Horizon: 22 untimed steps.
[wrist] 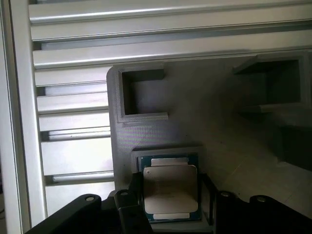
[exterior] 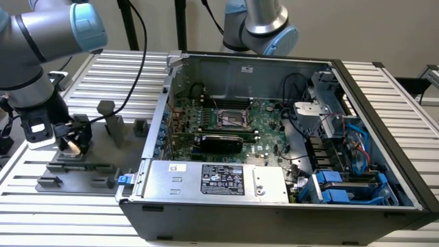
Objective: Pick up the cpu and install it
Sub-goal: 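Pick up the cpu and move it towards the insertion slot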
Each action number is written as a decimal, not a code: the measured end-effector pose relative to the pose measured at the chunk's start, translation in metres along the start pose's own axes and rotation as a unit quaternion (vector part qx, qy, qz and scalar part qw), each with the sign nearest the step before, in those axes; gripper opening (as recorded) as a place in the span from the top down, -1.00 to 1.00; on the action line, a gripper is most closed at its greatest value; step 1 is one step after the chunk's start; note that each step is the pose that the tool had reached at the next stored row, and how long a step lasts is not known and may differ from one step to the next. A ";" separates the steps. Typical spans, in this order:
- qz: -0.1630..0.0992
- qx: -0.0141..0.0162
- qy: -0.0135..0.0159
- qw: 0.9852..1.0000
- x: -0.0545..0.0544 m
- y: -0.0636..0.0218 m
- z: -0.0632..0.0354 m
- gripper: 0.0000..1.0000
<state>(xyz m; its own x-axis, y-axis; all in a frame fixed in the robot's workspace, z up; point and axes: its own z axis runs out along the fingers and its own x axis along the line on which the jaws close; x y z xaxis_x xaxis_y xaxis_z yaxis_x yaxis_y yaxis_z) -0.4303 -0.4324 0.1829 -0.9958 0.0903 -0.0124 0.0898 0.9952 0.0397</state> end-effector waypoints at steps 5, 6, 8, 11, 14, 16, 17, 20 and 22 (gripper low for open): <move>0.000 0.000 0.001 1.000 0.000 0.0005 -0.0132 -0.11; 0.000 0.000 0.001 1.000 0.000 0.0007 -0.0176 -0.11; 0.000 0.000 0.002 1.000 0.000 0.0011 -0.0269 -0.11; 0.000 0.000 0.002 1.000 0.000 0.0016 -0.0402 -0.11; 0.000 0.000 0.003 1.000 -0.001 0.0021 -0.0541 -0.11; 0.000 0.000 0.003 1.000 -0.001 0.0025 -0.0631 -0.11; 0.000 0.000 0.003 1.000 -0.002 0.0027 -0.0675 -0.11; 0.000 0.000 0.003 1.000 -0.003 0.0034 -0.0814 -0.11; 0.000 0.000 0.003 1.000 -0.005 0.0039 -0.0904 -0.11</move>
<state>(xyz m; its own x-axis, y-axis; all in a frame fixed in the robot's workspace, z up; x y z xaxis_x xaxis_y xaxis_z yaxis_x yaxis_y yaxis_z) -0.4267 -0.4324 0.2734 -0.9959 0.0902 -0.0070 0.0898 0.9952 0.0391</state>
